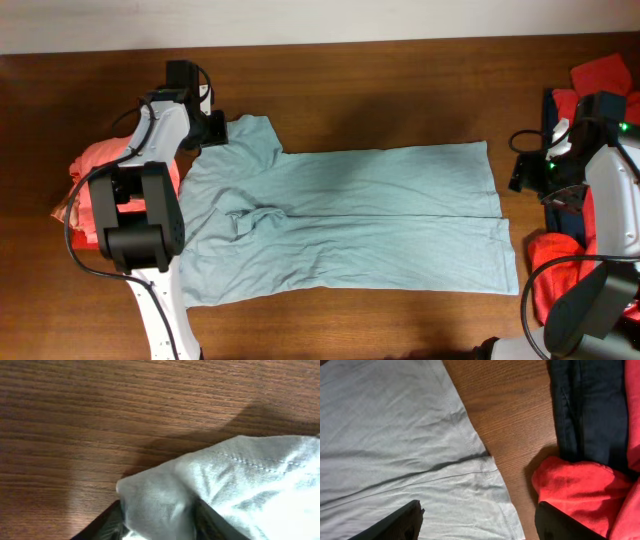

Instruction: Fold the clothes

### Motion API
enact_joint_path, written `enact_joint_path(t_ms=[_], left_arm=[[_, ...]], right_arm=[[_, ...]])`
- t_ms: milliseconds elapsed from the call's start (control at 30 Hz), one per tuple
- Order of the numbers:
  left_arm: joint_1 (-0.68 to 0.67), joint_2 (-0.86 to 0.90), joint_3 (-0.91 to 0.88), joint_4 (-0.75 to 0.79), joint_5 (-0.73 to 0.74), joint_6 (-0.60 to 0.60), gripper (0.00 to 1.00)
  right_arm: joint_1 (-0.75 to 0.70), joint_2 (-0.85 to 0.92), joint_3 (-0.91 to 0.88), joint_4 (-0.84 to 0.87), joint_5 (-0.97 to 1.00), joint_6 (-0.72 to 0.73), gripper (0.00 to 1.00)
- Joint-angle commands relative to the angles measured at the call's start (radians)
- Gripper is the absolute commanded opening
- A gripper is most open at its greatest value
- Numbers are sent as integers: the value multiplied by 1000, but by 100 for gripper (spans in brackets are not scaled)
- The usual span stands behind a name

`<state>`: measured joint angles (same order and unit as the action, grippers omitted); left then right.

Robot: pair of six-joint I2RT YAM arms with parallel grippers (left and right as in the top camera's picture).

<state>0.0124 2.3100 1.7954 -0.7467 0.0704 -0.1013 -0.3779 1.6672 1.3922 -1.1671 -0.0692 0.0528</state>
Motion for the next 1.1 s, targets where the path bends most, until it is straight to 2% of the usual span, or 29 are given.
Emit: enact_joint_path(t_ms=[0, 100, 233, 300, 367, 400, 467, 533, 767, 900, 1067], left_arm=[[-4, 20, 7, 8, 20, -2, 36], [-4, 20, 10, 12, 20, -2, 25], [-4, 19, 35, 6, 20, -2, 24], [-4, 18, 52, 0, 20, -2, 30], [-4, 17, 73, -14, 19, -2, 31], [-4, 17, 80, -20, 19, -2, 29], [-4, 16, 94, -33, 20, -2, 17], [-4, 16, 96, -39, 20, -2, 11], [-4, 16, 96, -64, 20, -2, 10], [-4, 16, 96, -111, 20, -2, 5], [-6, 16, 96, -208, 64, -2, 0]], right_arm=[[6, 8, 5, 0, 2, 3, 76], [6, 8, 5, -1, 2, 3, 76], [6, 8, 5, 0, 2, 3, 76], [6, 8, 5, 0, 2, 3, 77], [6, 8, 5, 0, 2, 3, 77], [6, 8, 5, 0, 2, 3, 77], [6, 8, 5, 0, 2, 3, 77], [6, 8, 5, 0, 2, 3, 77], [6, 8, 5, 1, 2, 3, 77], [6, 8, 5, 8, 0, 3, 77], [7, 24, 5, 59, -161, -129, 73]])
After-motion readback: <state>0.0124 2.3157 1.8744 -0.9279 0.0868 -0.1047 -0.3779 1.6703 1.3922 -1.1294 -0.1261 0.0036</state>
